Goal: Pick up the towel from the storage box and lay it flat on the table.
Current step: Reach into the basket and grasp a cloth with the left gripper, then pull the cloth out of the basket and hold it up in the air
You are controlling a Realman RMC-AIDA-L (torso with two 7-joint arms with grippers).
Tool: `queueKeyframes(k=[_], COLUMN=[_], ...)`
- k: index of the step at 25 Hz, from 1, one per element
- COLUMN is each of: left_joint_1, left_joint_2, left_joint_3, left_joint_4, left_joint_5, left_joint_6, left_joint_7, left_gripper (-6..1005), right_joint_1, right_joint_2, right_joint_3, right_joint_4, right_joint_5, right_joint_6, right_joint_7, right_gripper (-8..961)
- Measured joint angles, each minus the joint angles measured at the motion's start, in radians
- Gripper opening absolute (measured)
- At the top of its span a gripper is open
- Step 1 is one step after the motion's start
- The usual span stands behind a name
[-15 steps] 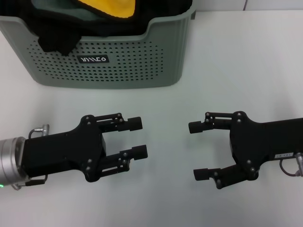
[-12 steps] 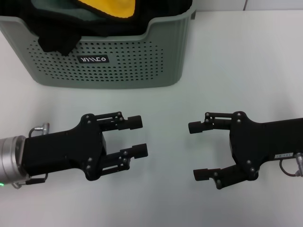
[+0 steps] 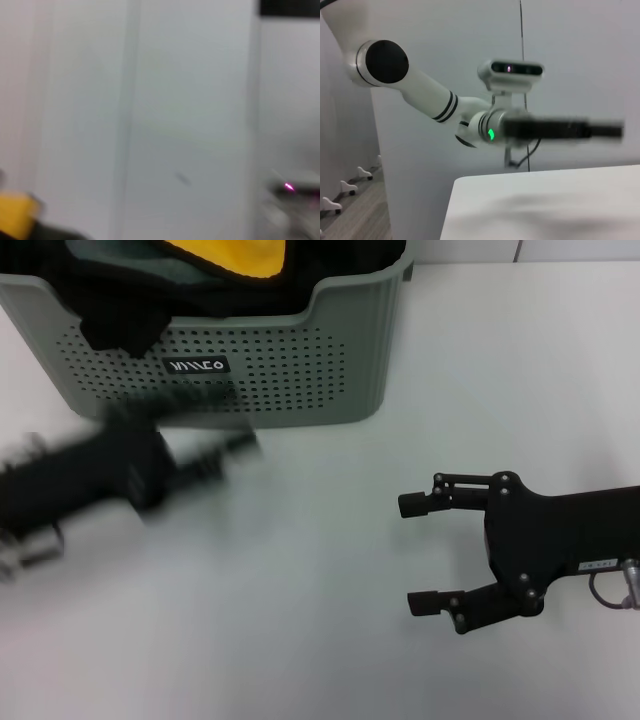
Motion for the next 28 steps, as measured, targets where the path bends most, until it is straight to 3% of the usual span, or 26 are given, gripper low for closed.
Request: queueKeyframes(k=[4, 8, 14, 18, 21, 28], left_joint_1=[-0.021, -0.042, -0.097, -0.111, -0.116, -0.134], left_joint_2=[0.003, 0.002, -0.005, -0.005, -0.005, -0.004], left_joint_3=[-0.13, -0.141, -0.115, -0.04, 0.092, 0.254], left_joint_4=[0.018, 0.092, 0.2, 0.24, 0.272, 0.284], left_joint_5=[-0.191, -0.288, -0.295, -0.288, -0.288, -0.288], left_joint_6=[-0.068, -0.229, -0.519, -0.701, -0.907, -1.09], left_joint_7=[-0.094, -0.157, -0.276, -0.314, -0.347, -0.359], left_gripper=[549, 547, 543, 541, 539, 535], right_joint_1=[0.0, -0.001, 0.001, -0.002, -0.003, -0.004], right_joint_2=[0.0, 0.001, 0.003, 0.003, 0.003, 0.003], right_joint_3=[0.0, -0.002, -0.005, -0.006, -0.006, -0.005], right_joint_4=[0.013, 0.026, 0.049, 0.05, 0.054, 0.066], right_joint_5=[0.0, 0.0, 0.0, 0.0, 0.0, 0.003], right_joint_6=[-0.005, -0.006, -0.009, -0.009, -0.009, -0.009], right_joint_7=[-0.01, -0.026, -0.047, -0.051, -0.058, -0.063], right_gripper=[884, 884, 883, 883, 882, 882])
